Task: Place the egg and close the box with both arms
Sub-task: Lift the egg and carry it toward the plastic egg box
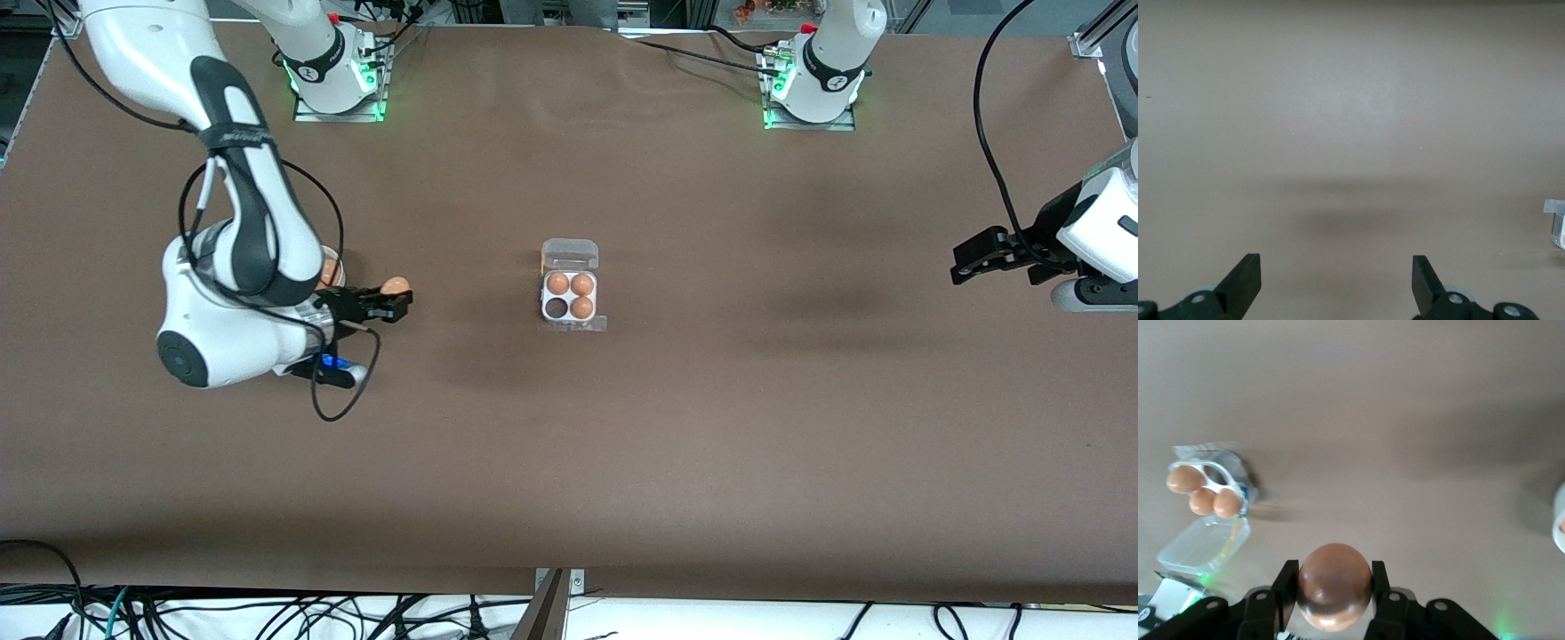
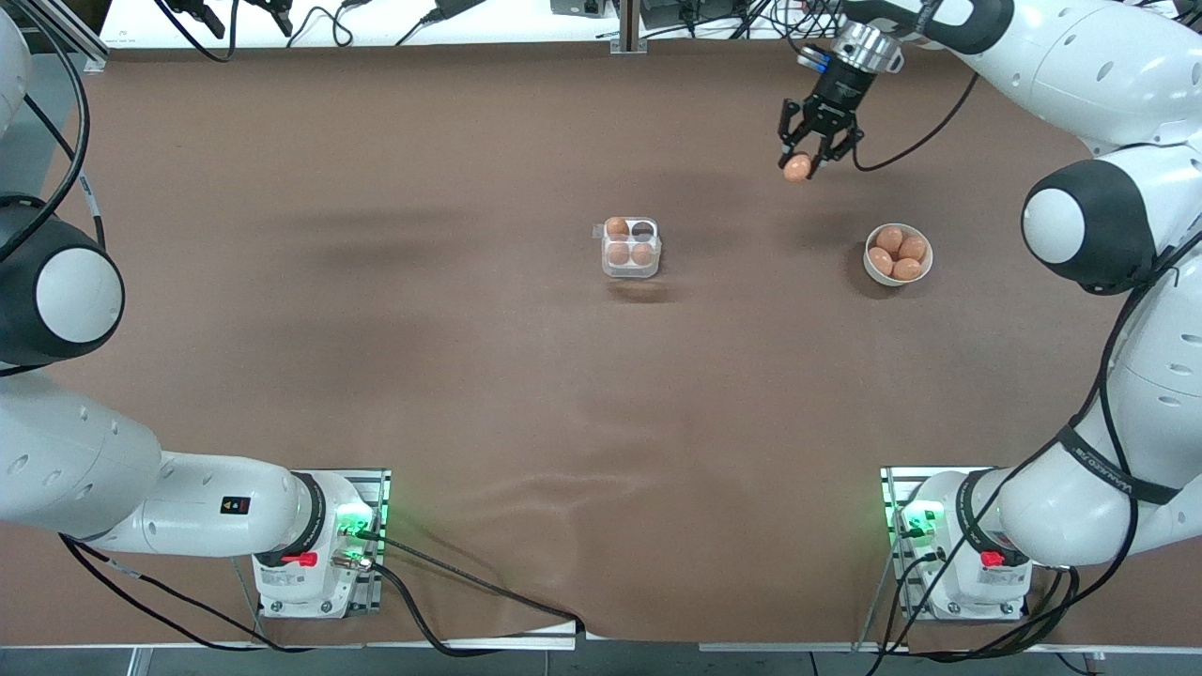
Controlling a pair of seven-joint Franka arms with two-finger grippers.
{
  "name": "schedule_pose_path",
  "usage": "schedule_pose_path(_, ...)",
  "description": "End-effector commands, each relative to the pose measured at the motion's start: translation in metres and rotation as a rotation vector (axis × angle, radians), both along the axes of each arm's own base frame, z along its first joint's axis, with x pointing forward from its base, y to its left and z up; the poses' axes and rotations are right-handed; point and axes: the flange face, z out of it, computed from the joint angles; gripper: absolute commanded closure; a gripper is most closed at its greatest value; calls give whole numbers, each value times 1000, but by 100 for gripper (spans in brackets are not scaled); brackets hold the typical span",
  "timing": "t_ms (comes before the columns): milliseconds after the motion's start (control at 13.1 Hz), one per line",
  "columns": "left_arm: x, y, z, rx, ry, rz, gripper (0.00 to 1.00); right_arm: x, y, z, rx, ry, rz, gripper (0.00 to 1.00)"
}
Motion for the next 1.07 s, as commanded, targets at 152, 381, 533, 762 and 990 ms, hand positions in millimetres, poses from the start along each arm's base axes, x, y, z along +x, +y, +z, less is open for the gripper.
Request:
schedule_pose_path(152,3,1,5,-17,-6,-17,0,-1,70,21,-66,-199,136,80)
schedule_pose_path(381,3,1,6,-18,-7,-14,0,-1,95,37,-30,-378,170,80)
schedule_pose_path(533,3,1,5,-18,-4,-15,0,-5,119,48,-3,-502,188,80)
schedule_pose_path(762,3,0,5,-21,-6,-17,0,-21,135,30,33,-676,270,80)
schedule_pose_path(990,3,1,7,-21,-9,-15,0,-53,146,10,76,-848,354,80)
